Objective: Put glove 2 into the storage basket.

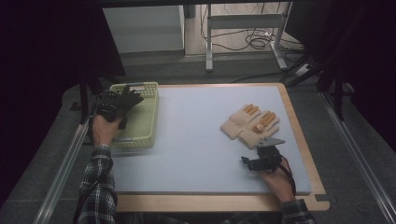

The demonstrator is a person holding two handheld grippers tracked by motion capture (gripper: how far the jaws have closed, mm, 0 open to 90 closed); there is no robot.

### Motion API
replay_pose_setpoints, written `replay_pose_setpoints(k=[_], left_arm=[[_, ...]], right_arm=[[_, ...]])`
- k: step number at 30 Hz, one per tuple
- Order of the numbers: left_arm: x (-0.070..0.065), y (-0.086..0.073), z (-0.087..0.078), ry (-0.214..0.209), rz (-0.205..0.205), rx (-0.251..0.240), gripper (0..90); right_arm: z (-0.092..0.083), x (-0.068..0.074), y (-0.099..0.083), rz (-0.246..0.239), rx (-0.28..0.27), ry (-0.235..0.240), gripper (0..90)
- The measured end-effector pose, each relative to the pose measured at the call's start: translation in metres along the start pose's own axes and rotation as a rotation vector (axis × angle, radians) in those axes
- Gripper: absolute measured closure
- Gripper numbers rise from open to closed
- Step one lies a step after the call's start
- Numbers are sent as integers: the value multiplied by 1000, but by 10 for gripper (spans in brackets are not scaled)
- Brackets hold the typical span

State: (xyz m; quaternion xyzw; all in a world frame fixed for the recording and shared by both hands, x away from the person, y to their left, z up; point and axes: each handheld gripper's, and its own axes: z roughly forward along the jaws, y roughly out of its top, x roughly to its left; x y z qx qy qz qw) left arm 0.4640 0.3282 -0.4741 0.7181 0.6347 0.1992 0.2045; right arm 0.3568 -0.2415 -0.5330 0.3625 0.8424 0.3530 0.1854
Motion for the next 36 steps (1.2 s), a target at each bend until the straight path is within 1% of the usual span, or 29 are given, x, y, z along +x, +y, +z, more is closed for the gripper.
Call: replay_pose_setpoints(k=[1,2,3,5,6,8,9,10,11,12,13,15,16,18,20,22,23,27,30,32,34,36], left_arm=[[1,0,2,1,-6,11,627],[2,1,7,3,-13,36,625],[2,1,11,15,-9,57,623],[4,2,17,29,-12,81,621],[4,2,19,30,-17,88,617],[6,3,24,32,-27,119,596],[7,3,28,38,-29,146,554],[7,3,30,40,-32,156,482],[6,3,30,48,-27,160,424],[6,3,30,43,-23,162,343],[6,4,30,37,-19,167,289],[5,3,27,30,-18,153,180],[5,3,24,23,-14,149,147],[5,1,21,10,-4,145,114],[6,0,17,1,-2,137,107],[9,-2,12,-28,2,118,107],[11,-3,9,-47,-9,100,107],[15,-5,-3,-101,-39,37,97],[16,-9,-9,-148,-48,-11,85],[16,-11,-11,-163,-40,-22,64],[15,-14,-14,-168,-21,-28,56],[13,-16,-17,-178,-14,-40,44]], right_arm=[[0,0,0,0,0,1,172],[0,0,0,0,0,1,172],[0,0,0,0,0,1,172],[0,0,0,0,0,0,172],[0,0,0,0,0,0,172],[0,0,0,0,0,0,172],[0,0,0,0,0,0,172],[0,0,0,-1,-1,0,172],[0,0,0,0,-1,0,172],[0,0,0,0,-1,0,172],[0,0,0,0,-1,0,172],[0,0,0,-1,-1,0,172],[0,0,0,-1,-1,0,172],[0,0,0,-1,-1,-1,172],[0,0,0,-1,-1,-1,172],[0,0,0,-1,-1,-1,172],[0,0,0,-2,-1,-1,172],[0,0,0,-1,-1,-1,172],[0,0,0,-1,-1,-1,172],[0,0,0,-2,-1,-2,172],[0,0,0,-1,-1,-2,172],[0,0,0,-2,-1,-3,171]])
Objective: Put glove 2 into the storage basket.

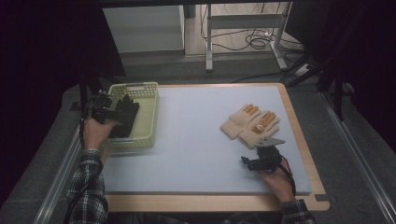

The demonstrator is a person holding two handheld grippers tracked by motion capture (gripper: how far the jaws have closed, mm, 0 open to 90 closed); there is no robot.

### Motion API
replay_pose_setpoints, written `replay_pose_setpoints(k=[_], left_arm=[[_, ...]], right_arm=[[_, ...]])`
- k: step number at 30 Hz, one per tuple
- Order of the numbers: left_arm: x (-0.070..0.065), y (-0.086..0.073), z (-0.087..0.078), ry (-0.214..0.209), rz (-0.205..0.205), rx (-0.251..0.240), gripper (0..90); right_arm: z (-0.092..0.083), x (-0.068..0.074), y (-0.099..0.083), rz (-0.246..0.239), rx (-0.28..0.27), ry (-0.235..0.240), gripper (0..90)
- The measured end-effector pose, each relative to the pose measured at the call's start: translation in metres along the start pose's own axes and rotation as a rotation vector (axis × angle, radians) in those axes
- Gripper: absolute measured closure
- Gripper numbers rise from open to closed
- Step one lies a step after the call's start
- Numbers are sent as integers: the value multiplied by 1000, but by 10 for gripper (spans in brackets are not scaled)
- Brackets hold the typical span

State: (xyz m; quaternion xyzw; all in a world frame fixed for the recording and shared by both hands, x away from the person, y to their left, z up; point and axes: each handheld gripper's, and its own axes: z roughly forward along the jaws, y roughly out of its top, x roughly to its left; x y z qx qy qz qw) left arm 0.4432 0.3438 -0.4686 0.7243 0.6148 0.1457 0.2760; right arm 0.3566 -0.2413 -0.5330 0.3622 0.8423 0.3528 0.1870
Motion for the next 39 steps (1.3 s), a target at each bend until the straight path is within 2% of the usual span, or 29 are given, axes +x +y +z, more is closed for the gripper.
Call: replay_pose_setpoints(k=[8,14,23,30,39], left_arm=[[-20,-7,-17,-72,64,-89,21],[-43,-12,-28,-112,143,-138,12],[-79,-25,-37,-168,255,-168,13],[-107,-36,-44,-232,307,-210,13],[-151,-60,-44,-310,392,-268,14]], right_arm=[[0,0,0,0,1,0,170],[0,0,0,-1,3,0,170],[0,0,0,1,4,-2,170],[0,0,0,1,4,-3,169],[0,0,0,-2,4,-3,169]])
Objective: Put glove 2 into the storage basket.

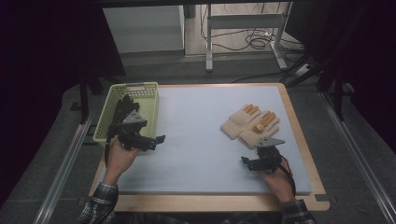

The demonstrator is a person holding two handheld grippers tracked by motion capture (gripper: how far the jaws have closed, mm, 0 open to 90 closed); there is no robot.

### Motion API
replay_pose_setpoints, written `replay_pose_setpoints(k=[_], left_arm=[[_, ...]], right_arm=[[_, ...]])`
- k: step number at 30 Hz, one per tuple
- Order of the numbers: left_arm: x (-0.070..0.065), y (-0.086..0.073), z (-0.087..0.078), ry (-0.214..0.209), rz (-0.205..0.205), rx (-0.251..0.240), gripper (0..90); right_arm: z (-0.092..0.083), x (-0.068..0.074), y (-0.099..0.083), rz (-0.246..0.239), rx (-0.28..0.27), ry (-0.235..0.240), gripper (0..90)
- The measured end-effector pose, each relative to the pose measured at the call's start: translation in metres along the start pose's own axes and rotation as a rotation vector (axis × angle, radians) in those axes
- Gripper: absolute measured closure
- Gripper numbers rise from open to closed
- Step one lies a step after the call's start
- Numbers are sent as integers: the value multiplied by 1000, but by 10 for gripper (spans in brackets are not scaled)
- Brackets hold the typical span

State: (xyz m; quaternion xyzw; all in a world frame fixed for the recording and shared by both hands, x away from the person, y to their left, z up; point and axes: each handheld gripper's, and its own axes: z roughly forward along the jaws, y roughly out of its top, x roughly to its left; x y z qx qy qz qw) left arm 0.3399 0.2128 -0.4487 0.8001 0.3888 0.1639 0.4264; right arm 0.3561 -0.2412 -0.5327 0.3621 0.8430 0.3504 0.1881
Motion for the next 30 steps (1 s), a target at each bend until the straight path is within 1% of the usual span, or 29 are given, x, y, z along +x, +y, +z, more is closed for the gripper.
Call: replay_pose_setpoints(k=[3,8,10,11,13,16,20,22,25,28,29,30], left_arm=[[-17,-3,5,-18,34,-4,14],[-45,-12,15,-30,94,5,14],[-52,-17,19,-17,123,16,14],[-57,-21,21,-23,121,13,14],[-62,-28,27,-47,118,11,14],[-66,-39,36,-39,124,36,13],[-64,-53,50,-27,108,76,9],[-62,-60,55,-17,108,101,8],[-59,-70,62,-5,90,138,4],[-55,-79,69,20,79,184,1],[-53,-80,69,6,62,179,0],[-52,-80,69,9,46,180,0]], right_arm=[[0,0,0,1,0,-1,168],[0,0,0,1,-1,-1,169],[0,0,0,1,0,-1,168],[0,0,0,1,-1,-2,168],[0,0,0,1,-1,-3,169],[0,0,0,2,0,0,169],[0,0,0,2,0,0,169],[0,0,0,3,0,1,169],[0,0,0,3,0,1,168],[0,-1,0,5,2,3,168],[0,-1,0,5,3,3,167],[0,-1,0,5,3,3,166]])
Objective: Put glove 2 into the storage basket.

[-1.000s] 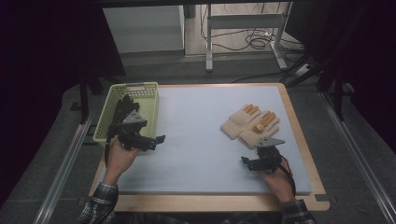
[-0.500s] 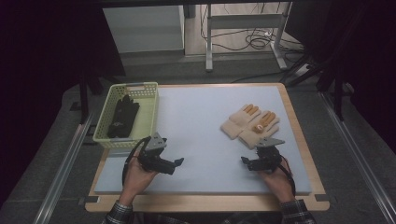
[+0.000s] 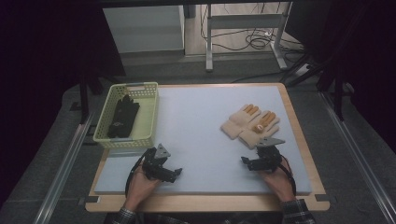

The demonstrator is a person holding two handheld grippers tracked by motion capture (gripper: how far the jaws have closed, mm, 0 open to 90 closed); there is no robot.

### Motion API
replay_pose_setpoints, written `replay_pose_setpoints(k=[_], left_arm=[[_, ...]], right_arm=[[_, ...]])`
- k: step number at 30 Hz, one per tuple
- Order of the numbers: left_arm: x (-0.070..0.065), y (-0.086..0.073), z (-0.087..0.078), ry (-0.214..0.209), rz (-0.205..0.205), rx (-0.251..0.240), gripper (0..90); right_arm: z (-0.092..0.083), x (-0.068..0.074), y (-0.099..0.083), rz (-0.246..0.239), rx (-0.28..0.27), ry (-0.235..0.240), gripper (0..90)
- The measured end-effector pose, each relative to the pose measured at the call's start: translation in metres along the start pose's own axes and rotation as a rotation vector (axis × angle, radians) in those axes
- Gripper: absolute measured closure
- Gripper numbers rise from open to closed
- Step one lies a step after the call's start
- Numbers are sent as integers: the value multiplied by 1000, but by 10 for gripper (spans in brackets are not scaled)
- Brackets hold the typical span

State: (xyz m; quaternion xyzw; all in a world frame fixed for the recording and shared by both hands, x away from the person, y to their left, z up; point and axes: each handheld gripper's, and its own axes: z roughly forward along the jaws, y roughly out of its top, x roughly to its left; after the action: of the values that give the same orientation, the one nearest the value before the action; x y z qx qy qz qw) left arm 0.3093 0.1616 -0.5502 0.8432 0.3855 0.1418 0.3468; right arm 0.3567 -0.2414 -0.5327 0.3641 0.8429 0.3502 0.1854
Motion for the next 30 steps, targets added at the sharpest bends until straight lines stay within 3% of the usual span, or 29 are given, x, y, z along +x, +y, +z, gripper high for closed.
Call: replay_pose_setpoints(k=[3,15,21,30], left_arm=[[1,0,1,-3,-22,6,0],[1,0,1,0,-16,2,0],[1,-1,1,0,-15,2,0],[1,-1,1,0,-16,2,0]], right_arm=[[0,0,0,3,2,-1,162],[-4,6,4,-7,1,5,161],[-7,9,20,15,-25,49,161],[2,-2,49,25,-25,32,164]])
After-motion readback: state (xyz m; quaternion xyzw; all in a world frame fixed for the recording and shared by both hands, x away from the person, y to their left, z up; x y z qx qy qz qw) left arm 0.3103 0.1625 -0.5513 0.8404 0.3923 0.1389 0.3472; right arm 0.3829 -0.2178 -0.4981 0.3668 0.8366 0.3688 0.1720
